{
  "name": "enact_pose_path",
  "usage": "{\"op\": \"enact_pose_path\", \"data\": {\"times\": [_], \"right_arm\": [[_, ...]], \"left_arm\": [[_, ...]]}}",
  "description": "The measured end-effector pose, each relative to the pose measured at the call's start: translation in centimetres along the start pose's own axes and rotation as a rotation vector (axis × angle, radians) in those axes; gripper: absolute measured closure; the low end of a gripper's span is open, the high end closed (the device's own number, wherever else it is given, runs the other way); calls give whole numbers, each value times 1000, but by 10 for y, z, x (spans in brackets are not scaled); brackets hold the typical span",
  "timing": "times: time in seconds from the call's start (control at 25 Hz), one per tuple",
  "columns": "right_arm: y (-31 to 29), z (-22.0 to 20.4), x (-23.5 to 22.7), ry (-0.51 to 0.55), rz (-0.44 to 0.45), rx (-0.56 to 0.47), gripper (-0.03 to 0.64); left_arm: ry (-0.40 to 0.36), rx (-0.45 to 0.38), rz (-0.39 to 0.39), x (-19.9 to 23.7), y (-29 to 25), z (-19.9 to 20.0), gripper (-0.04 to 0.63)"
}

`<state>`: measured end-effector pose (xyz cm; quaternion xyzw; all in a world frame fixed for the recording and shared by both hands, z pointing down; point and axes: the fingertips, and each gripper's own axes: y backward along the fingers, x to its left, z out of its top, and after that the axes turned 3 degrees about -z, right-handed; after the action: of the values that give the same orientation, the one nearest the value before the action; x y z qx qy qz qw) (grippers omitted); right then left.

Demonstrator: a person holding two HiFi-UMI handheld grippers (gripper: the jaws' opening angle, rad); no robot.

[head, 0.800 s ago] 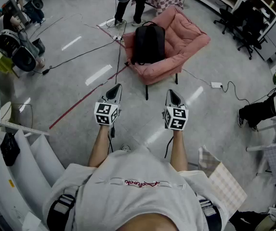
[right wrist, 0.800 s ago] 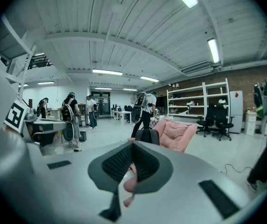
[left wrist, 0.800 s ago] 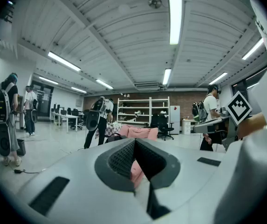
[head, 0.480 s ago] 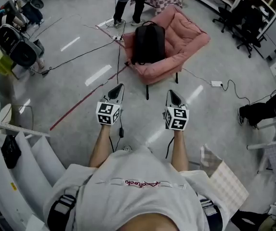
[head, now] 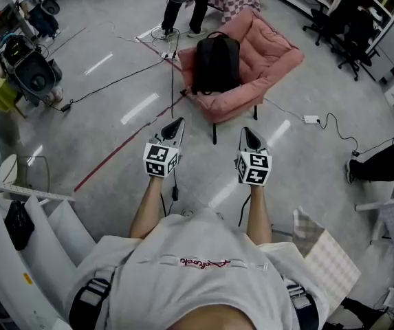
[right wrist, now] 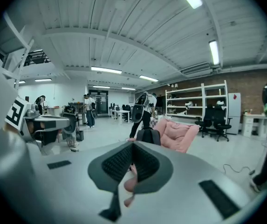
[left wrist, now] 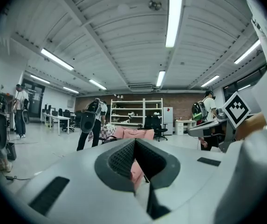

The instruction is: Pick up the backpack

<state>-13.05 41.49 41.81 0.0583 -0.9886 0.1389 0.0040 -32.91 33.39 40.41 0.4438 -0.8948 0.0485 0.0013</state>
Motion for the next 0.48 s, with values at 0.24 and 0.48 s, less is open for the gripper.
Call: {"op": "enact_pose_path", "data": {"times": [0.24, 0.48], "right_arm": [[-7, 13, 8, 5, -18, -15, 598], [-21, 16, 6, 17, -12, -11, 598]], "left_arm": [[2, -8, -19, 15, -5, 3, 586], [9, -1, -37, 18, -23, -2, 586]]}}
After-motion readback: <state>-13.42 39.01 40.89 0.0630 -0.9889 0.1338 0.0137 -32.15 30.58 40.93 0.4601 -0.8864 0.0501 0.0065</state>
